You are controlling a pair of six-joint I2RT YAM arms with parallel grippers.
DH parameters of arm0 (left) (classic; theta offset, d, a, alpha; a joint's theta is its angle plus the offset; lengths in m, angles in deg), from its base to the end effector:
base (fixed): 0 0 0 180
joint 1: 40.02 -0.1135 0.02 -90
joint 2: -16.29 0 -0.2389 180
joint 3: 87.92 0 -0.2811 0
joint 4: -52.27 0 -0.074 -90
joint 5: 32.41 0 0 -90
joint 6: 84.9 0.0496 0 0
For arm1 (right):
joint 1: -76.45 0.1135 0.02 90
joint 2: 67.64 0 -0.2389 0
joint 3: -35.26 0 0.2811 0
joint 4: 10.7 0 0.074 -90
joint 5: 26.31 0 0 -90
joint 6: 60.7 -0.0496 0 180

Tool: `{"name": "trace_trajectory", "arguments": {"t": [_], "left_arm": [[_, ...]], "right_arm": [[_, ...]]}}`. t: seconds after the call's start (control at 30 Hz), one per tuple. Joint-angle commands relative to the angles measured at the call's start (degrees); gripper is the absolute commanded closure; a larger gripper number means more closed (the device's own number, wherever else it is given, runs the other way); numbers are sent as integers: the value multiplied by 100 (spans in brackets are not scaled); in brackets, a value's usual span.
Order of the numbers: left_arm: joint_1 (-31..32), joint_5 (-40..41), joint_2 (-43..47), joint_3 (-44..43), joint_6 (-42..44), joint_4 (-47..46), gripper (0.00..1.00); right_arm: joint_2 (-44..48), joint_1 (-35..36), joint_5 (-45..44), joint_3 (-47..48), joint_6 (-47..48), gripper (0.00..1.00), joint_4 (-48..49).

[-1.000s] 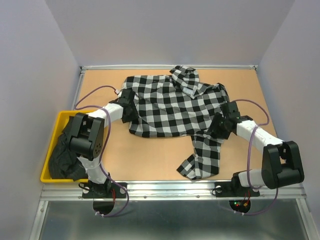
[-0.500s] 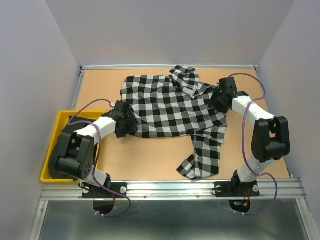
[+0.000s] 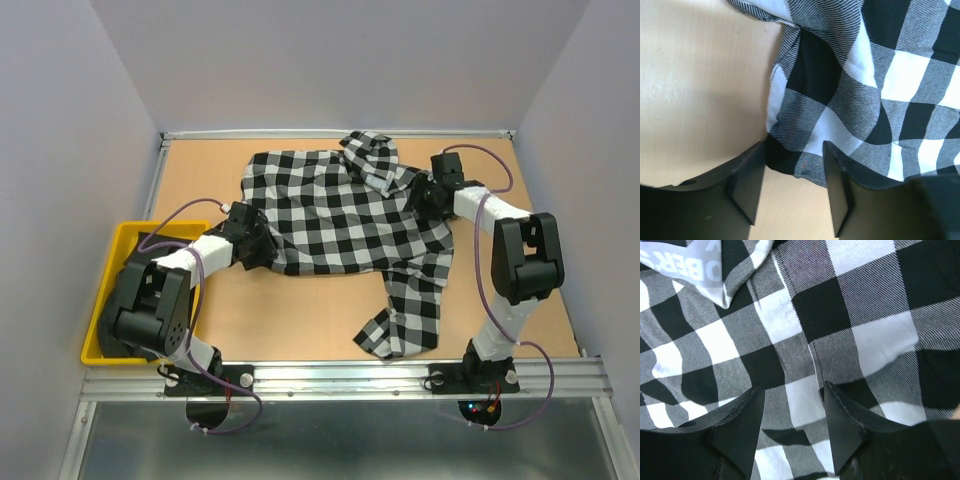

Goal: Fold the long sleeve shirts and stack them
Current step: Flatten the shirt out

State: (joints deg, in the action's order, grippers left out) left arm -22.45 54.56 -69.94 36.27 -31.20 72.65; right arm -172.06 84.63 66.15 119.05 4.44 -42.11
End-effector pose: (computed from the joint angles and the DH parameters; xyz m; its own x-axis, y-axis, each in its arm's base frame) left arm 0.3088 -0.1005 0.1138 -0.7927 -0.3691 -0.4851 -0.1688 0.8976 -0.4072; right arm 0.4140 0.0617 0.1484 -0.7789 0.3124 -0.5439 0.1754 0.9410 0.2893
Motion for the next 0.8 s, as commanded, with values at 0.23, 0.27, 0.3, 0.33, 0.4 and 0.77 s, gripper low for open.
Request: {"name": "trace_trajectory", "arguments": {"t": [0.23,0.27,0.3,0.33,0.4,0.77], "left_arm": [[10,4,-561,270,17,214,100],[2,47,-526,279,43,266,100],[-16,91,-413,288,70,406,100],[-25,135,-342,288,87,477,100],[-95,171,-210,288,201,696,100],[-560,-550,677,464,720,1347,100]], "right_arm": [[-491,-203,-228,-202,-396,44,608],[-491,-325,-402,-255,-449,44,600],[-474,-405,-439,-351,-493,44,600],[-456,-484,-474,-439,-545,44,600],[-360,-765,-571,-729,-677,44,600],[615,-1381,-308,-1793,-995,44,442]]}}
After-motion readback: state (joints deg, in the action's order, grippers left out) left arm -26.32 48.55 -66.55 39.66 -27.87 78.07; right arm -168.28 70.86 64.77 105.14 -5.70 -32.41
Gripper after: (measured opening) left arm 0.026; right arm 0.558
